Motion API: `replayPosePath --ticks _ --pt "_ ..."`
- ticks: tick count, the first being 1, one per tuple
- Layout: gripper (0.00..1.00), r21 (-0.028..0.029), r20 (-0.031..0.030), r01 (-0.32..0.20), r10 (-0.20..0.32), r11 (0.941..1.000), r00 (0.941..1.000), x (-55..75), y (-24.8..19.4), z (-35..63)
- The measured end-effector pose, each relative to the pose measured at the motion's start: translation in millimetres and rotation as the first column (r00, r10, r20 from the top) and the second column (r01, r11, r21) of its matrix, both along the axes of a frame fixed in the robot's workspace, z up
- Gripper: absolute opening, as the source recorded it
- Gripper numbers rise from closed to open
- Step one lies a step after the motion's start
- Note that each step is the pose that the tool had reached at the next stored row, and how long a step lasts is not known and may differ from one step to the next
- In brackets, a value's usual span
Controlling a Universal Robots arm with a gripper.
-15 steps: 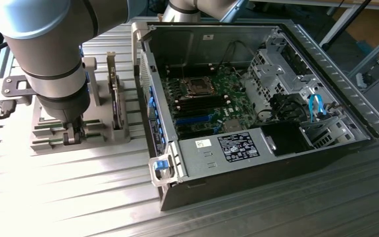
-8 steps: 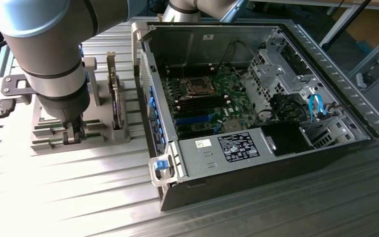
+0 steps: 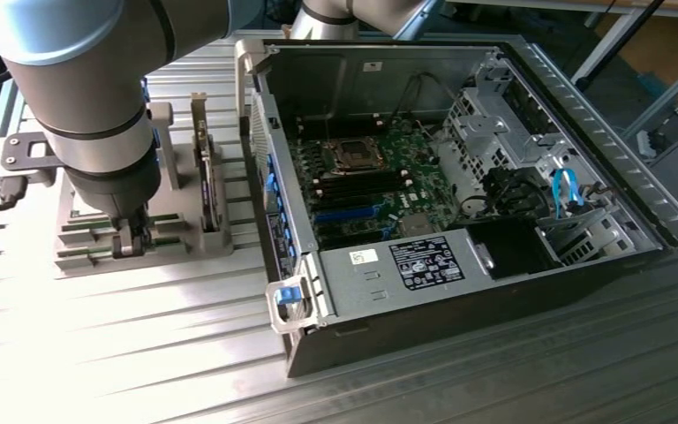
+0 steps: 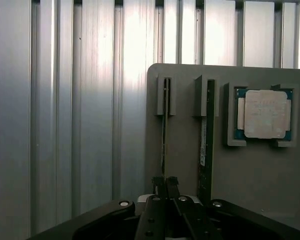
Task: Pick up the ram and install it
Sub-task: 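Pick up the ram and move it above insertion slot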
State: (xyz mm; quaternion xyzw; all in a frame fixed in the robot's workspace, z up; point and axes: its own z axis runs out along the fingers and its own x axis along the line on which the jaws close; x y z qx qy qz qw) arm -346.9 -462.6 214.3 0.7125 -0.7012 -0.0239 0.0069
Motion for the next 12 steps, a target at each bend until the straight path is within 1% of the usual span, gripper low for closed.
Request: replayPosePath --ticks 12 --pt "0.12 0.0 0.0 0.022 -0.022 0.9998 0.9998 0.0 0.0 0.0"
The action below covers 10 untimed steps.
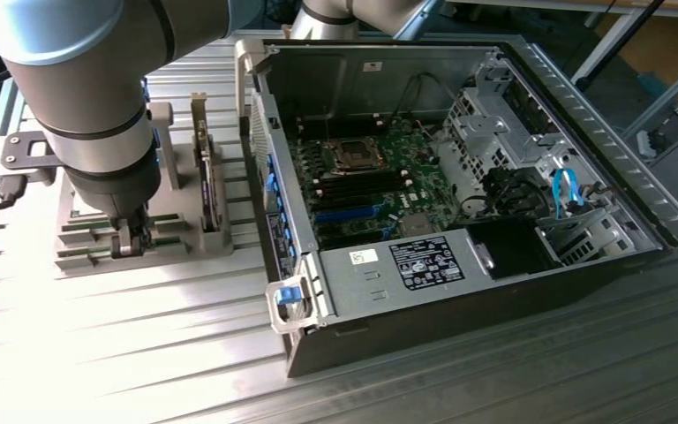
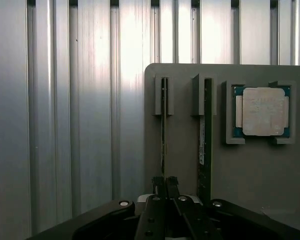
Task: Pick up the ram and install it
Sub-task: 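Pick up the ram and move it above insertion slot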
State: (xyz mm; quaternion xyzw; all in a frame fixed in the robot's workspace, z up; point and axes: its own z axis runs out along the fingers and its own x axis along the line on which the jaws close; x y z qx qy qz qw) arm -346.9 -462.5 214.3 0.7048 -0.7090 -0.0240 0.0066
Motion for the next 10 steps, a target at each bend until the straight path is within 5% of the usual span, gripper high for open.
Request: replayPosePath --ticks 10 --pt "0.12 0.0 0.0001 0.0 0.0 1.0 1.0 0.0 0.0 6.1"
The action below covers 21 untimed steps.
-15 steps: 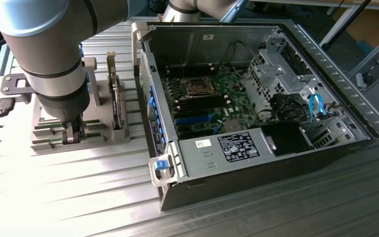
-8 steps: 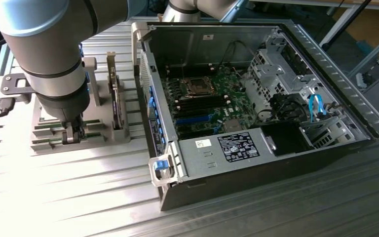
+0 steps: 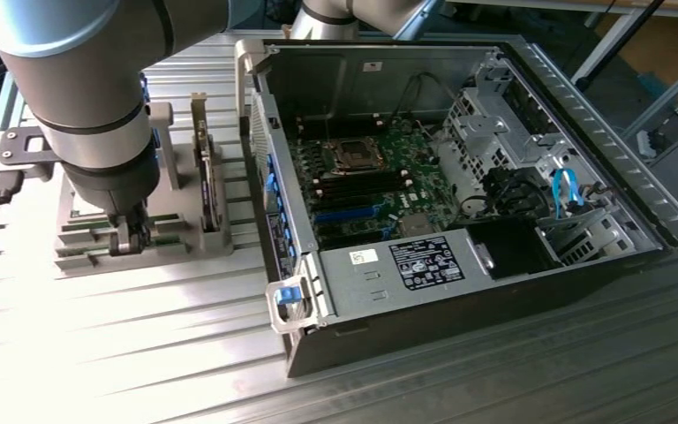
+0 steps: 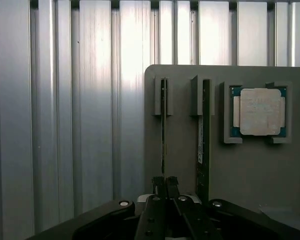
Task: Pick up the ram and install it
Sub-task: 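Pick up the ram and move it above insertion slot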
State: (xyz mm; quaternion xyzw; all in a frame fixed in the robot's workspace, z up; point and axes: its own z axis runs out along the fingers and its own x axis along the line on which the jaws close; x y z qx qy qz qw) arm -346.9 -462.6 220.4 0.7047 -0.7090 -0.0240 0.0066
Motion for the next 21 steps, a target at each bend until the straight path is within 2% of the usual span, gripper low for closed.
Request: replayPosePath --ticks 12,21 --pt "0.12 0.0 0.0 0.0 0.0 1.0 1.0 0.0 0.0 15.5" --pt "0.12 0.0 0.0 0.0 0.0 1.0 1.0 0.0 0.0 36.4"
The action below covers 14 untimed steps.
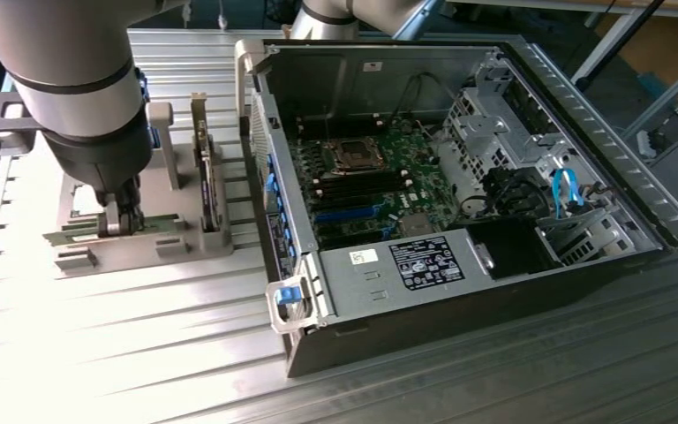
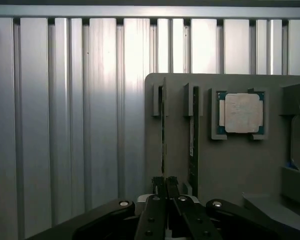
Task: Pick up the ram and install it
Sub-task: 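Pick up the ram and move it above insertion slot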
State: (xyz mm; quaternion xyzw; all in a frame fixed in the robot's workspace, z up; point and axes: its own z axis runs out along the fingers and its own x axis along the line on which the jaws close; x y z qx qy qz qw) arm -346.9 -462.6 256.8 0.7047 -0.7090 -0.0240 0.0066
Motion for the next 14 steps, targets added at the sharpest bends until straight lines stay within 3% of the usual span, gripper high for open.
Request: replayPosePath --ticks 10,14 --pt "0.12 -0.0001 0.0 0.0 0.0 1.0 1.0 0.0 0.0 25.0" --pt "0.12 -0.0001 0.0 0.0 0.0 1.0 1.0 0.0 0.0 39.7"
